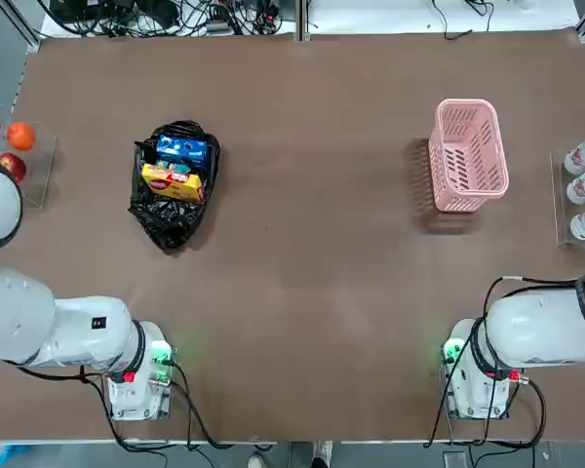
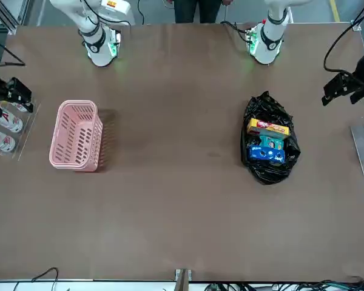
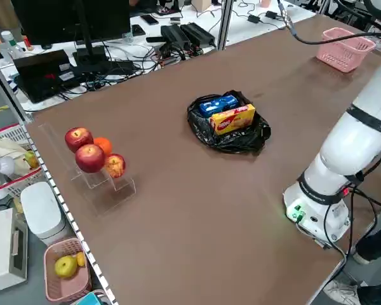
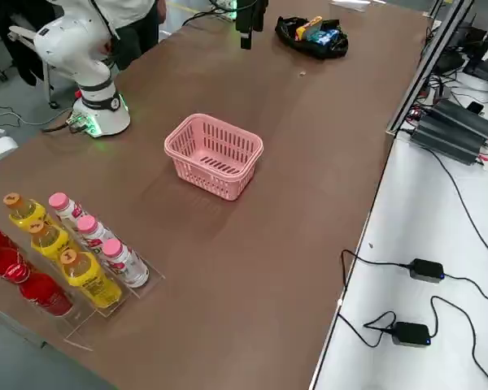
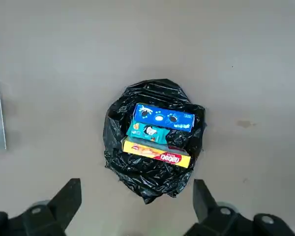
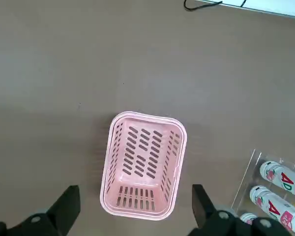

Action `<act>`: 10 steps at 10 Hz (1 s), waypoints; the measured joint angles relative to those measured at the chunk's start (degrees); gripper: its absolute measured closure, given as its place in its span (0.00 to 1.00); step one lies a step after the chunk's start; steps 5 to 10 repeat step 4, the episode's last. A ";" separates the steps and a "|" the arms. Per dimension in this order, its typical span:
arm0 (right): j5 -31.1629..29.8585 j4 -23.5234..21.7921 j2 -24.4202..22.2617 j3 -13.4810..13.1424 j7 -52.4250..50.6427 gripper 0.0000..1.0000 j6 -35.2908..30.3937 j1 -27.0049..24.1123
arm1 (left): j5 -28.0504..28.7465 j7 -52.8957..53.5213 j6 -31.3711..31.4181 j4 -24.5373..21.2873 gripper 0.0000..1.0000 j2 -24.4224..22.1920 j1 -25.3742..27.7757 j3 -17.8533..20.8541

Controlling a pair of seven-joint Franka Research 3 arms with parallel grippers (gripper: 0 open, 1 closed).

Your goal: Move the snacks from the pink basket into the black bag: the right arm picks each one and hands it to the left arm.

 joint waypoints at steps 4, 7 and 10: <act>-0.07 0.02 0.12 -0.07 0.32 0.00 -1.52 -2.38 | -0.01 0.02 0.00 0.00 0.00 0.21 0.08 0.24; -0.07 0.02 0.12 -0.07 0.32 0.00 -1.52 -2.38 | -0.01 0.02 0.00 0.00 0.00 0.21 0.08 0.24; -0.07 0.02 0.12 -0.07 0.32 0.00 -1.52 -2.38 | -0.01 0.02 0.00 0.00 0.00 0.21 0.08 0.24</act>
